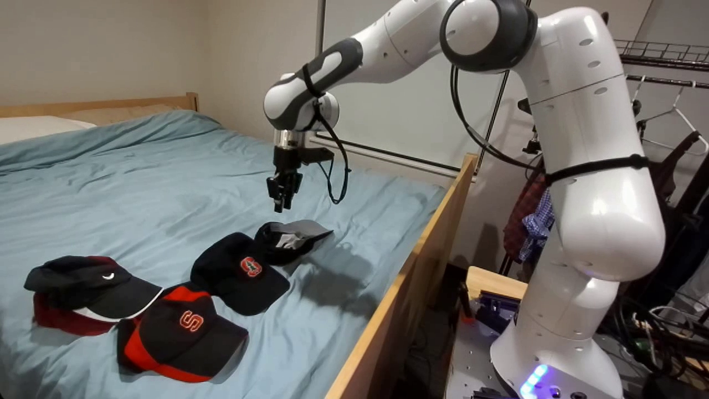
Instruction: Move the caps on the right to the left
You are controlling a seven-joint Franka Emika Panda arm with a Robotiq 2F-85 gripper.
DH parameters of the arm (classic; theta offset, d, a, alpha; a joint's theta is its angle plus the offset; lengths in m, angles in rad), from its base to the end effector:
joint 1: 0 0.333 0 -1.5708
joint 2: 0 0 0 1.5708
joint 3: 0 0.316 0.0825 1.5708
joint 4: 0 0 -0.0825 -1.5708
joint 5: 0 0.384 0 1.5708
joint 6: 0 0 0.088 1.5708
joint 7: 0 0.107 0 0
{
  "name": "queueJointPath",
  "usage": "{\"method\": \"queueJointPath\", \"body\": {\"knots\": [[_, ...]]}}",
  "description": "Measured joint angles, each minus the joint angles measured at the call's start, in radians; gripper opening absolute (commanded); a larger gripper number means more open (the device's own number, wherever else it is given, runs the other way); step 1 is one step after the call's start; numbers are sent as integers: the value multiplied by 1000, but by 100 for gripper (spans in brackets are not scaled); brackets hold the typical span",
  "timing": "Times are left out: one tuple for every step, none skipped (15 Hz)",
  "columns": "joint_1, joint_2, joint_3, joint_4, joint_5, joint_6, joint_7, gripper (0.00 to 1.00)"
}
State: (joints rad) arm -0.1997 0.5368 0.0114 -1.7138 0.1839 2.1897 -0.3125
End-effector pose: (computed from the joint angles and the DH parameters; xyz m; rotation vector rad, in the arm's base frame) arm 0.6541 -0.1186 0.2735 -2.9788 -0.0168 0.0317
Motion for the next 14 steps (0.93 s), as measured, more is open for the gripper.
{"method": "queueJointPath", "body": {"knots": [[10,12,-9,-12,-9,20,16,79],[21,26,-17,-23,-25,37,36,87],[35,40,-28,-32,-51,51,62,92],[51,54,-40,-41,-82,68,91,98],[68,67,-52,-50,-109,84,119,99],[83,80,-60,-58,-128,99,146,100],[95,93,-66,-64,-141,106,168,100],[106,105,-70,-70,-150,115,188,100],[114,115,-72,-76,-155,125,206,100],[120,126,-73,-82,-156,138,219,100],[125,135,-73,-86,-156,153,227,100],[128,147,-73,-87,-156,175,231,100],[128,159,-73,-88,-156,201,231,100],[128,171,-73,-88,-156,224,231,100]]}}
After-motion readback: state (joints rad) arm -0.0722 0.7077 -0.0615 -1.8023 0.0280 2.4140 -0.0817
